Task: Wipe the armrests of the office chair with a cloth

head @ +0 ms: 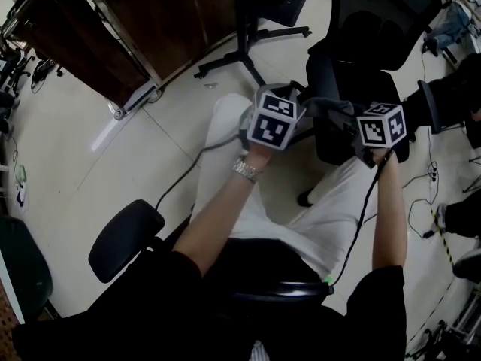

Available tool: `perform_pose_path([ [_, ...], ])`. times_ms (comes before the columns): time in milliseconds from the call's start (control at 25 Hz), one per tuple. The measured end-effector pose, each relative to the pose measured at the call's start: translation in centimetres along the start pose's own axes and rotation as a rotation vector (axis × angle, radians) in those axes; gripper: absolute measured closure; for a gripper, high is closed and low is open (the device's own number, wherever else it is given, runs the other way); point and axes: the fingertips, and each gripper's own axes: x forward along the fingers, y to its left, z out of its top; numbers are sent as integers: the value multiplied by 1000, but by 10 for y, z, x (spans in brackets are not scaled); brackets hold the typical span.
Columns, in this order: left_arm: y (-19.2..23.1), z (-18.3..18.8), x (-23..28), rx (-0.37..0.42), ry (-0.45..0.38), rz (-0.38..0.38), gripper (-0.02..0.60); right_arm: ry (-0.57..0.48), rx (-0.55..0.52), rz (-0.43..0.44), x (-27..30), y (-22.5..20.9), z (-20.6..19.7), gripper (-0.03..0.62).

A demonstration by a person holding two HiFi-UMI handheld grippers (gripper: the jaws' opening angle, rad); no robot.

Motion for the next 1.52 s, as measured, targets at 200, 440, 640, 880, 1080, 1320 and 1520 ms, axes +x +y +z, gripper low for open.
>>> perform_pose_path([
  [200,0,-3,0,1,6,1,588,-274,44,-147,-33,-64,91,569],
  [440,7,-11,1,-6,21,12,588,-337,118,-282,-4,-140,137,569],
  [640,16,-17,2,-19,33,21,588,-101,119,-389,52,-190,88,569],
  [880,28,-24,5,-30,45,32,588,-194,230,-272,47,-170,67,569],
  [1080,17,-21,6,-31,37,17,588,-156,224,-240,29,-143,36,569],
  [1320,4,-17,0,-17,28,3,588,-165,250,-217,4,-104,-3,569],
  [1520,-2,-11,-5,-7,16,-7,588,-218,306,-203,-18,-73,-34,569],
])
